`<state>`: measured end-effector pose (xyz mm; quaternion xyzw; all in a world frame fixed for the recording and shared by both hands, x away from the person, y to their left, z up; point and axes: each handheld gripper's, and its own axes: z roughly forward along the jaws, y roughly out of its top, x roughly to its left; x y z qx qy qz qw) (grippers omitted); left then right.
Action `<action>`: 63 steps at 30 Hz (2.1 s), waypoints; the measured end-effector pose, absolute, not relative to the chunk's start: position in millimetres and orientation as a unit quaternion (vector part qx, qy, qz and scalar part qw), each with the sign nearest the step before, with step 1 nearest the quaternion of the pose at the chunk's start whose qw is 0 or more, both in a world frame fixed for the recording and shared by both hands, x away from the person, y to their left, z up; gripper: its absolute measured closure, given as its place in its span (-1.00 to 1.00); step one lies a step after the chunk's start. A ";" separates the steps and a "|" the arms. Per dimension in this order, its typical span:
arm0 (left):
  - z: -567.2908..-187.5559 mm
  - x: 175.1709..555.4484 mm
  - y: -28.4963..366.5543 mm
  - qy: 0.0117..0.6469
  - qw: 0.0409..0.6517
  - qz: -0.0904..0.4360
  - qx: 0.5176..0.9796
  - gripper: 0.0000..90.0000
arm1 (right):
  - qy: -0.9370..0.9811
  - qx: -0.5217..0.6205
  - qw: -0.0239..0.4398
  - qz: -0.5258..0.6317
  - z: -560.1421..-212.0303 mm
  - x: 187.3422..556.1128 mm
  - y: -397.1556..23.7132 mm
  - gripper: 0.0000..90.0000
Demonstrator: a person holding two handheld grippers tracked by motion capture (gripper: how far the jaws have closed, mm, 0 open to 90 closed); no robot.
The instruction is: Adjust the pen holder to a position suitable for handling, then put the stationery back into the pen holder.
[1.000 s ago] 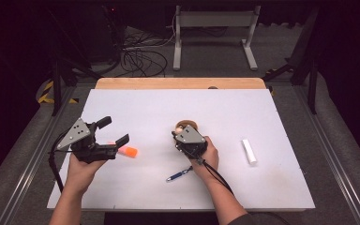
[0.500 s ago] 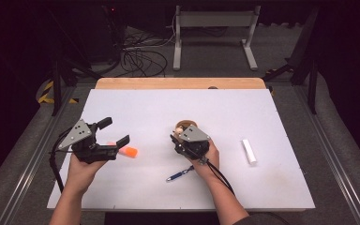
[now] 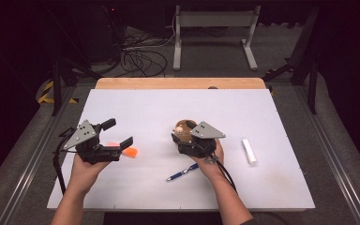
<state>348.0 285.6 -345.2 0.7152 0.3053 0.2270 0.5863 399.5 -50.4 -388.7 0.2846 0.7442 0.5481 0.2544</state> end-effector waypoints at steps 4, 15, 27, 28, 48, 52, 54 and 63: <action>-347.0 348.6 282.0 0.305 0.592 0.222 0.712 -0.85 | 0.731 0.293 0.243 0.566 -382.1 397.7 -60.6 -0.51; -349.5 347.3 266.3 0.291 0.581 0.218 0.728 -0.85 | 0.714 0.300 0.232 0.588 -367.2 392.5 -89.8 -0.76; -354.3 346.5 249.7 0.285 0.568 0.207 0.744 -0.81 | 0.708 0.301 0.232 0.595 -355.0 382.6 -118.6 -0.92; -354.6 346.3 248.4 0.287 0.567 0.206 0.744 -0.80 | 0.709 0.302 0.232 0.593 -354.6 382.2 -119.9 -0.93; -365.6 345.6 225.2 0.270 0.542 0.188 0.773 -0.71 | 0.713 0.298 0.236 0.590 -348.5 378.9 -132.8 -0.99; -369.8 345.4 218.5 0.265 0.537 0.178 0.781 -0.70 | 0.717 0.296 0.239 0.584 -348.0 378.8 -133.7 -0.98; -372.1 345.4 215.0 0.260 0.532 0.174 0.787 -0.66 | 0.719 0.296 0.243 0.580 -347.6 378.8 -134.5 -0.96; -380.3 342.9 197.5 0.243 0.508 0.155 0.811 -0.53 | 0.722 0.293 0.247 0.576 -345.8 377.1 -135.7 -0.93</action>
